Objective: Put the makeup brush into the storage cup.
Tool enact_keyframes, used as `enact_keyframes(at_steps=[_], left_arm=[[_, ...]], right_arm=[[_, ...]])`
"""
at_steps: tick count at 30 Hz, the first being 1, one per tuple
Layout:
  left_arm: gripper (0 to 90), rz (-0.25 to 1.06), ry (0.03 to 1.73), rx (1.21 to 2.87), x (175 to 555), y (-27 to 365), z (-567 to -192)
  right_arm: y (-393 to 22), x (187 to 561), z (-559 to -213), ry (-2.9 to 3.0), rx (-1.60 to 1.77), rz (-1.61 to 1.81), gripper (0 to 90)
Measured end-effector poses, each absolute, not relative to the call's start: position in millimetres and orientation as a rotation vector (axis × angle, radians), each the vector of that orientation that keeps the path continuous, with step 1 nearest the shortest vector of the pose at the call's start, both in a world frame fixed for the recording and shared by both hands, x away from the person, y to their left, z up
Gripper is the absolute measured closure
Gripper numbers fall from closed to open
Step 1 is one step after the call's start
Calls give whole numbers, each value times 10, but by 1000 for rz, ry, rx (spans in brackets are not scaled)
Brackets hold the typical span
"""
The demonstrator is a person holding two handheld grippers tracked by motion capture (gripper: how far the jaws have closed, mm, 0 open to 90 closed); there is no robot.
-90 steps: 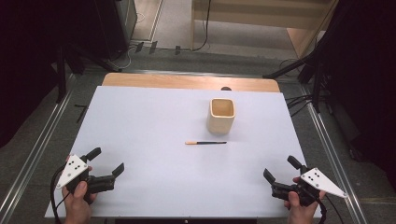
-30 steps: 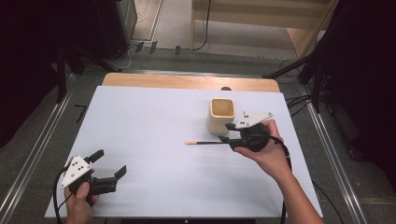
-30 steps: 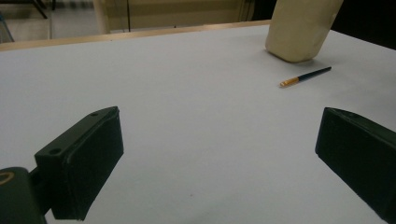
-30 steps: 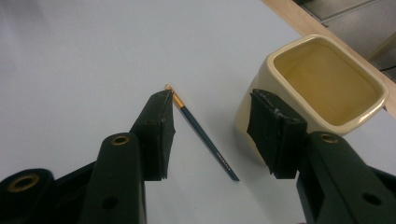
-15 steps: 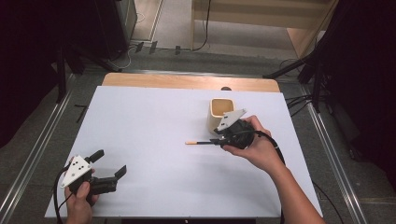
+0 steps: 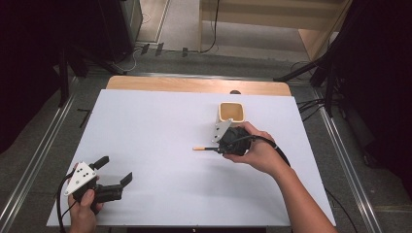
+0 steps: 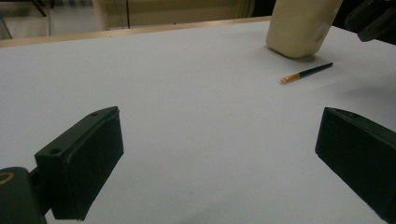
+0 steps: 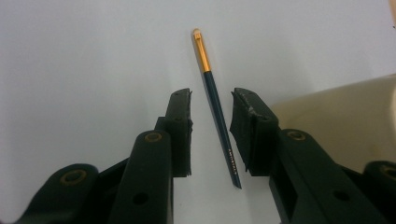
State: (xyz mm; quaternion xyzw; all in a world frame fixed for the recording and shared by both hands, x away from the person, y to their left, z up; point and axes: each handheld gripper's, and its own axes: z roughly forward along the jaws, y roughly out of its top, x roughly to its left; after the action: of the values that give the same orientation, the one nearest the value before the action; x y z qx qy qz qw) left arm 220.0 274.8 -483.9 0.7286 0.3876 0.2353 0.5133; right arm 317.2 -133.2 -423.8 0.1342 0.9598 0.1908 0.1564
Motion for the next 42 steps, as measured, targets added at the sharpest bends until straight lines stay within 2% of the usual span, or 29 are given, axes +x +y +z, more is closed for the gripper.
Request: enact_keyframes(at_steps=[9, 23, 42], left_arm=[[19, 565, 930, 1755, 2201, 2748, -4841], [19, 562, 929, 1756, 2201, 2741, -4843], [19, 559, 925, 1761, 2206, 2734, -4851]], right_arm=[[-1234, 3231, -4312, 2724, 259, 456, 698], [-1126, 3300, -4440, 2783, 218, 354, 731], [-1005, 3363, -4618, 2805, 178, 219, 721]])
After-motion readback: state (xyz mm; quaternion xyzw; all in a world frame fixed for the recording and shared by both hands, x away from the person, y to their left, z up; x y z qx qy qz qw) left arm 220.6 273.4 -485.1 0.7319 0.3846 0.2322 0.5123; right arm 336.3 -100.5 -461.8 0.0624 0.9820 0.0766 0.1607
